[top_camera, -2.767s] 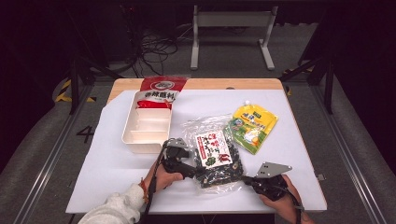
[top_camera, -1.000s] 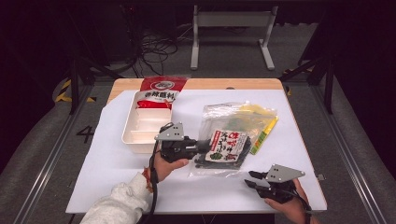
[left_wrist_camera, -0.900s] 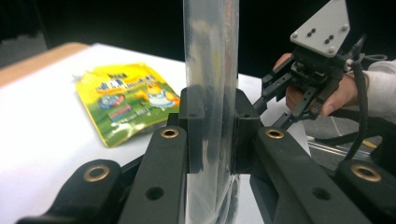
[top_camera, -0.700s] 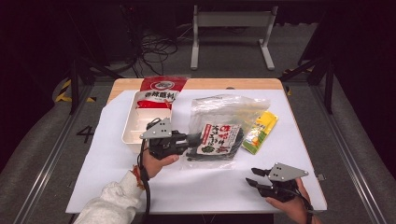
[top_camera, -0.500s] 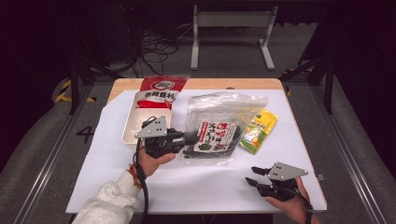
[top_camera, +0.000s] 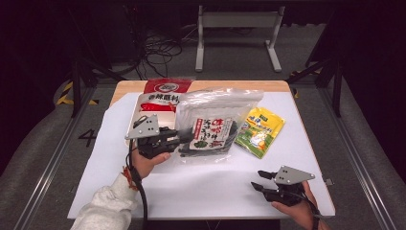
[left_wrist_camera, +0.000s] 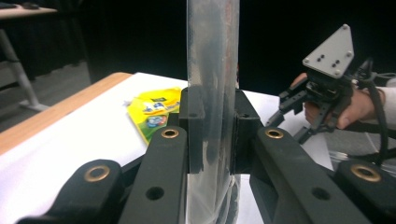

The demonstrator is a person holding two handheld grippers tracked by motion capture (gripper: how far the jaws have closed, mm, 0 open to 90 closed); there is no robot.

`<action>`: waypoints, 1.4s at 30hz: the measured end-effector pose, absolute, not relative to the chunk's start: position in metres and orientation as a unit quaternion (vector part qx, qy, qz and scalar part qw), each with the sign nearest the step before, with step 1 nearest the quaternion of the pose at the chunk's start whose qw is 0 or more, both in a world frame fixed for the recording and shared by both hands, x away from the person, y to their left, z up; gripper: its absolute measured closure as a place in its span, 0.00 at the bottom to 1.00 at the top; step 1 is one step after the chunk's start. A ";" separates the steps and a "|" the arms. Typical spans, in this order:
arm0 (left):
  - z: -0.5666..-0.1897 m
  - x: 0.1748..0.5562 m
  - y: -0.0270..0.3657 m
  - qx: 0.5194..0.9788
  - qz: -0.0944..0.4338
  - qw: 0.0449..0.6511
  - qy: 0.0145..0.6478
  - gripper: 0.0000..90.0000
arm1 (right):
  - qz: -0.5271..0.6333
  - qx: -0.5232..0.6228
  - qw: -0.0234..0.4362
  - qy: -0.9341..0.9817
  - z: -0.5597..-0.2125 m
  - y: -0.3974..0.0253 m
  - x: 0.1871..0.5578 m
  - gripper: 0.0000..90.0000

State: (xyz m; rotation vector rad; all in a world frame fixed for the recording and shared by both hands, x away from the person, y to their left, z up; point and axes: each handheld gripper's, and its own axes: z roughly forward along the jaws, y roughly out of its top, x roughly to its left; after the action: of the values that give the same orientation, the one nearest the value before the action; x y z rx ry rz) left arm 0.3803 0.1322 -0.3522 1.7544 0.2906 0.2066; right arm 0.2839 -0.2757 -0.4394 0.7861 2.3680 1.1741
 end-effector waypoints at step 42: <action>-0.337 0.425 0.233 0.732 0.249 0.597 0.217 0.88 | 0.417 0.307 0.182 0.836 -0.446 -0.281 0.280 0.53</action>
State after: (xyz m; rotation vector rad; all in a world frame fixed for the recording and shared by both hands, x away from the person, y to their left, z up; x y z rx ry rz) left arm 0.4251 0.2332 -0.3375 1.6984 0.5031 0.5770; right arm 0.2797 -0.2812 -0.4461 0.8678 2.3597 1.1764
